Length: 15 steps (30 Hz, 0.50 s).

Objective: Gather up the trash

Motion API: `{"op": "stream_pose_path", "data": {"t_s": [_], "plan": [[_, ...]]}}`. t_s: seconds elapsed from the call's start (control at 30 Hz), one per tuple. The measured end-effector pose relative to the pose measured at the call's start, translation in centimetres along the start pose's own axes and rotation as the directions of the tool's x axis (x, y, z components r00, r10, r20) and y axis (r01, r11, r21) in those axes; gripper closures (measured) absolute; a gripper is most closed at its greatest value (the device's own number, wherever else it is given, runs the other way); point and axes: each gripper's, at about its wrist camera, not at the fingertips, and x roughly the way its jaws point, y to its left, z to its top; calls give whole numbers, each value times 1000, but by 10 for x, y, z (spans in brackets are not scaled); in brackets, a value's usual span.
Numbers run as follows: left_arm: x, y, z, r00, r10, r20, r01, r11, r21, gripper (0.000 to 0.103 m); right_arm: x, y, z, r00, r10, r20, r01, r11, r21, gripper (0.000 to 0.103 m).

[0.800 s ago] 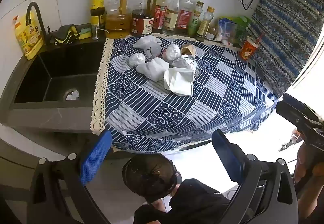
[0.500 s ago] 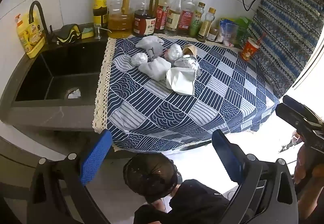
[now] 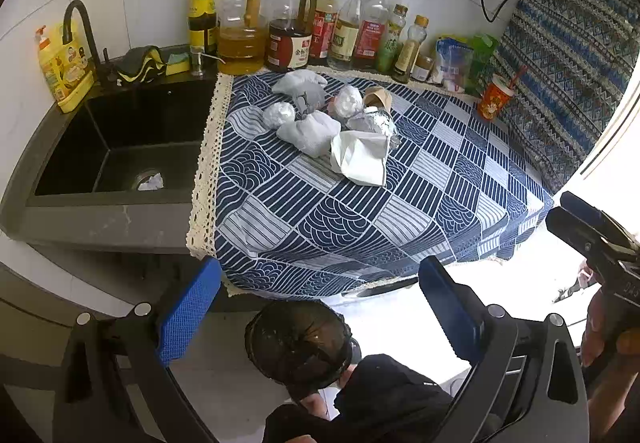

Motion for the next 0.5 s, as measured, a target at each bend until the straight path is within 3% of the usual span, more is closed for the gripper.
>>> {"op": "stream_pose_path", "data": {"t_s": [0.5], "plan": [[-4,-1,2,1000,-1,3,1,1000,7,7,1,4,-1,1000,-1,7,1,1000,-6,4]]}}
